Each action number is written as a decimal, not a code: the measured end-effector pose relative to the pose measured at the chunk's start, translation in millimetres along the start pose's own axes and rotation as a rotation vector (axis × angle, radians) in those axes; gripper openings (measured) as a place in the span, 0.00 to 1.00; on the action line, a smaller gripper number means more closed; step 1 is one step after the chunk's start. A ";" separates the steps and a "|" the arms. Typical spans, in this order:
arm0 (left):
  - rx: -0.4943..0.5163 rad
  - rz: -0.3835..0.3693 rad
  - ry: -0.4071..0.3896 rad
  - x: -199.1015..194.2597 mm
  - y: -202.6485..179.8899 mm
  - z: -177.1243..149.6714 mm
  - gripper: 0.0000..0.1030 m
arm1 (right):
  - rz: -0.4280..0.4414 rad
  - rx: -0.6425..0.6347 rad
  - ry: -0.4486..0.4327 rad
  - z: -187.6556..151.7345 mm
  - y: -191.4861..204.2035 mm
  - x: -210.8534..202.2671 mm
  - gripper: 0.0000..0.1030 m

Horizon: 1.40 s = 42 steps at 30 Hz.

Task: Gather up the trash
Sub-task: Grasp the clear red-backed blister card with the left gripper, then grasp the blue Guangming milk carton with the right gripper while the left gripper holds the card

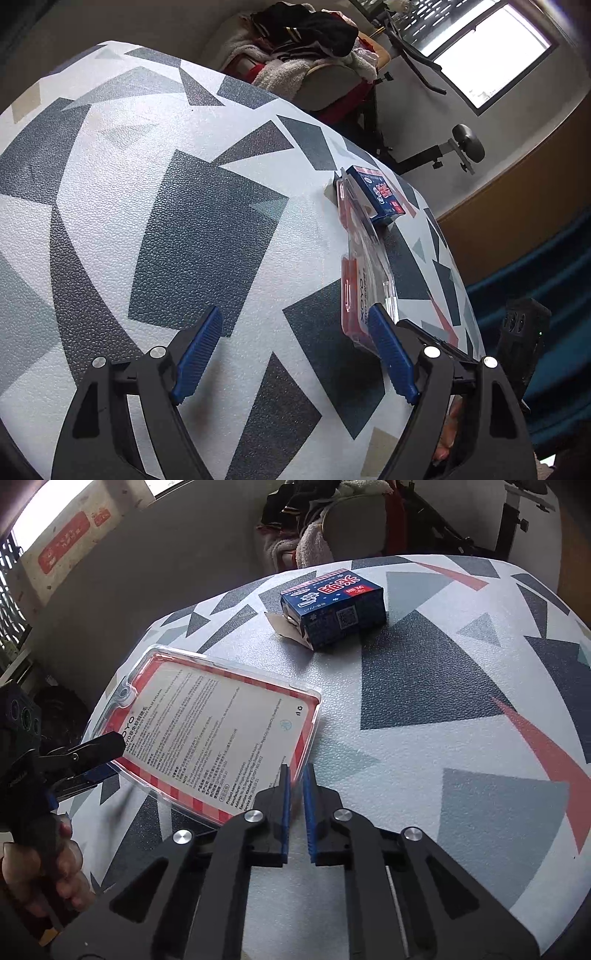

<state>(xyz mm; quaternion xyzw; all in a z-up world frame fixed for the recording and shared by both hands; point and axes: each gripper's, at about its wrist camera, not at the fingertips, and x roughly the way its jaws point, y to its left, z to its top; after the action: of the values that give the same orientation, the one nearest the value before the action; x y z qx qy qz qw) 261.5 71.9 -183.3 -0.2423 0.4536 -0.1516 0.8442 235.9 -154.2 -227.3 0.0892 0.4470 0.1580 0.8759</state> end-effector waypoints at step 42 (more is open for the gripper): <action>0.150 -0.033 -0.099 -73.5 3.1 15.3 0.13 | -0.176 -0.289 0.028 130.1 0.7 58.3 0.81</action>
<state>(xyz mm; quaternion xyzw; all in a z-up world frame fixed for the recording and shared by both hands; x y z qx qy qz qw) 234.6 113.6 -127.0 -0.1931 0.3945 -0.1870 0.8787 373.4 -134.7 -195.1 -0.0795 0.4379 0.1444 0.8838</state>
